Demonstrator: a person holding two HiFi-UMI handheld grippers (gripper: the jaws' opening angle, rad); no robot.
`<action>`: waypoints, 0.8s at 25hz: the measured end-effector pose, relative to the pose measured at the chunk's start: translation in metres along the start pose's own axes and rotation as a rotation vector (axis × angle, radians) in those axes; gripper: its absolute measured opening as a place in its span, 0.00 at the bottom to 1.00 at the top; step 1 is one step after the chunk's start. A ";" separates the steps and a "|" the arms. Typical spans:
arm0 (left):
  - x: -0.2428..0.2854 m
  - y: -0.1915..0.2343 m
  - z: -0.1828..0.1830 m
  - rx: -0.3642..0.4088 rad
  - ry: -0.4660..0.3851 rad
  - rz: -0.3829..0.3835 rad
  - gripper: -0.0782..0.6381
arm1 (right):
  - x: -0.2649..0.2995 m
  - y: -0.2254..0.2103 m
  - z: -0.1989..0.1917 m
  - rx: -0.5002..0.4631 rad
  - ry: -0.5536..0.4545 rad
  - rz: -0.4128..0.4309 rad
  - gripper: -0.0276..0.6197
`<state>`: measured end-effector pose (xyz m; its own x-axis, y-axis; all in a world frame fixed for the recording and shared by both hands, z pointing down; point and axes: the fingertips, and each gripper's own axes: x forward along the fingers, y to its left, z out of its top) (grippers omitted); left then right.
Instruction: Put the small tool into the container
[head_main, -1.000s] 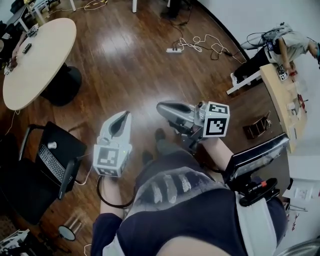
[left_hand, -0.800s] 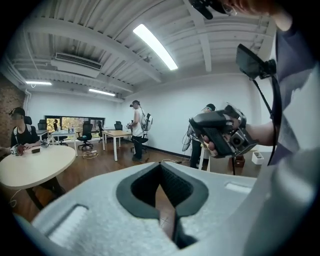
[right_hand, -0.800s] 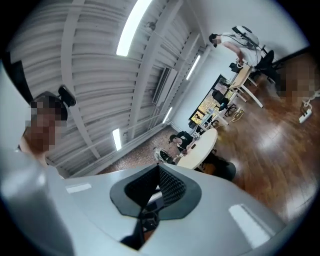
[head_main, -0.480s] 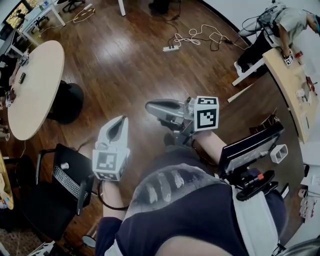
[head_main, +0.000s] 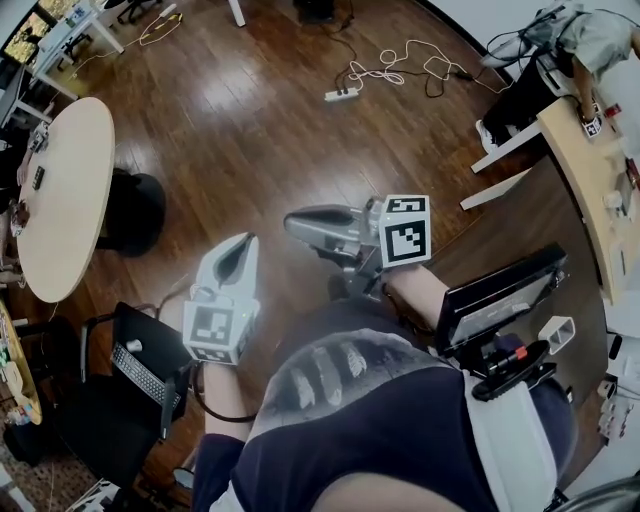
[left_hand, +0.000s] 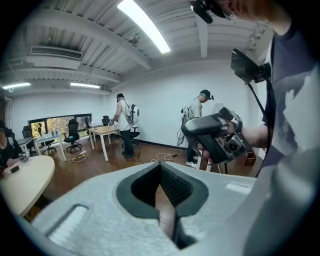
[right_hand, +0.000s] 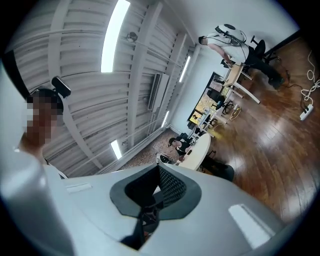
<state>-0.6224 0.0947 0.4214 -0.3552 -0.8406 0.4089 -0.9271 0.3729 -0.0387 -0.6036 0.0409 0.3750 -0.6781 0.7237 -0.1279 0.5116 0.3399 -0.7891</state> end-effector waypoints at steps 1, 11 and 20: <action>0.008 0.002 0.001 0.021 0.012 0.002 0.11 | -0.001 -0.007 0.005 0.003 0.008 0.005 0.05; 0.043 0.082 0.005 0.050 0.073 0.023 0.11 | 0.040 -0.053 0.058 0.007 0.002 0.004 0.05; 0.083 0.147 0.015 0.078 0.024 -0.081 0.11 | 0.086 -0.081 0.093 -0.073 0.001 -0.100 0.05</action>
<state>-0.7898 0.0739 0.4362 -0.2765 -0.8570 0.4349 -0.9595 0.2715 -0.0750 -0.7527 0.0200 0.3720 -0.7274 0.6843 -0.0503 0.4782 0.4530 -0.7524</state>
